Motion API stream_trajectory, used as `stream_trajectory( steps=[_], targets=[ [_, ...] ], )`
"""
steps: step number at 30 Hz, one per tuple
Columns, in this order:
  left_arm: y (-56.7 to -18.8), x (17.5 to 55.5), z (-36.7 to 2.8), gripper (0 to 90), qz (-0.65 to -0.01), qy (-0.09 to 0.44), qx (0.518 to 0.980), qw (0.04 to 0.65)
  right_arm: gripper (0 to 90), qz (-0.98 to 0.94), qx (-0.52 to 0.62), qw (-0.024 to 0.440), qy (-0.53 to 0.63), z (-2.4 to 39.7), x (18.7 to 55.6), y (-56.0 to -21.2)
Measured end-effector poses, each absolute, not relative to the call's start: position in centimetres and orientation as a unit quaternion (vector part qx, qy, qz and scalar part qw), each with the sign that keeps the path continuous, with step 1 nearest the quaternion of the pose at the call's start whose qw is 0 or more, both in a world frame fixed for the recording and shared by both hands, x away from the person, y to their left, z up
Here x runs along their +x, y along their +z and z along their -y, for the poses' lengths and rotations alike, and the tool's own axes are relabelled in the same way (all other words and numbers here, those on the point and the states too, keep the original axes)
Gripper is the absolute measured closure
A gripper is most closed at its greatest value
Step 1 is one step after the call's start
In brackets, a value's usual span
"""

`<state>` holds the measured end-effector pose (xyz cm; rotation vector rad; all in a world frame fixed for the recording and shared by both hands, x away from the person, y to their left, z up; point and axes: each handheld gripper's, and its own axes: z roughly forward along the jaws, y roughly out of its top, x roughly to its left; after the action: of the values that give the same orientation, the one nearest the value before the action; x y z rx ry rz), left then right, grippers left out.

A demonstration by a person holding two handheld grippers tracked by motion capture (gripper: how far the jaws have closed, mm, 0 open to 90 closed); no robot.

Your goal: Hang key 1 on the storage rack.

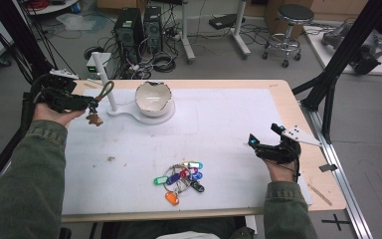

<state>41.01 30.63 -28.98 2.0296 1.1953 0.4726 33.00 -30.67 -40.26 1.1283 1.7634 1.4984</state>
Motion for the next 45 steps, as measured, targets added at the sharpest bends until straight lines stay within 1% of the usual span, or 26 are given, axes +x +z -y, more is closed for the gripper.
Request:
stream_trajectory(
  steps=[10, 14, 22, 26, 30, 40, 45],
  targets=[
    [-28.6, 41.5, -32.1, 71.7, -0.486, 0.188, 0.780, 0.348, 0.6, -0.657, 0.420, 0.280, 0.560, 30.6, 33.0, -40.2],
    [-28.5, 41.7, -32.5, 71.6, -0.492, 0.182, 0.779, 0.343, 0.6, -0.658, 0.419, 0.281, 0.559, 30.6, 33.0, -40.2],
    [-28.3, 42.3, -33.9, 71.6, -0.515, 0.181, 0.765, 0.341, 0.6, -0.658, 0.419, 0.280, 0.560, 30.6, 33.0, -40.2],
    [-28.0, 42.3, -34.4, 71.6, -0.524, 0.181, 0.753, 0.354, 0.6, -0.659, 0.420, 0.280, 0.558, 30.6, 33.0, -40.3],
    [-28.0, 42.5, -34.9, 71.6, -0.533, 0.182, 0.746, 0.354, 0.6, -0.659, 0.418, 0.281, 0.559, 30.6, 33.0, -40.3],
    [-28.5, 43.8, -36.2, 71.6, -0.565, 0.166, 0.714, 0.379, 0.6, -0.660, 0.417, 0.281, 0.558, 30.6, 33.0, -40.3],
    [-28.8, 43.9, -36.6, 71.6, -0.569, 0.154, 0.710, 0.386, 0.6, -0.659, 0.420, 0.280, 0.557, 30.6, 32.9, -40.3]
  ],
)
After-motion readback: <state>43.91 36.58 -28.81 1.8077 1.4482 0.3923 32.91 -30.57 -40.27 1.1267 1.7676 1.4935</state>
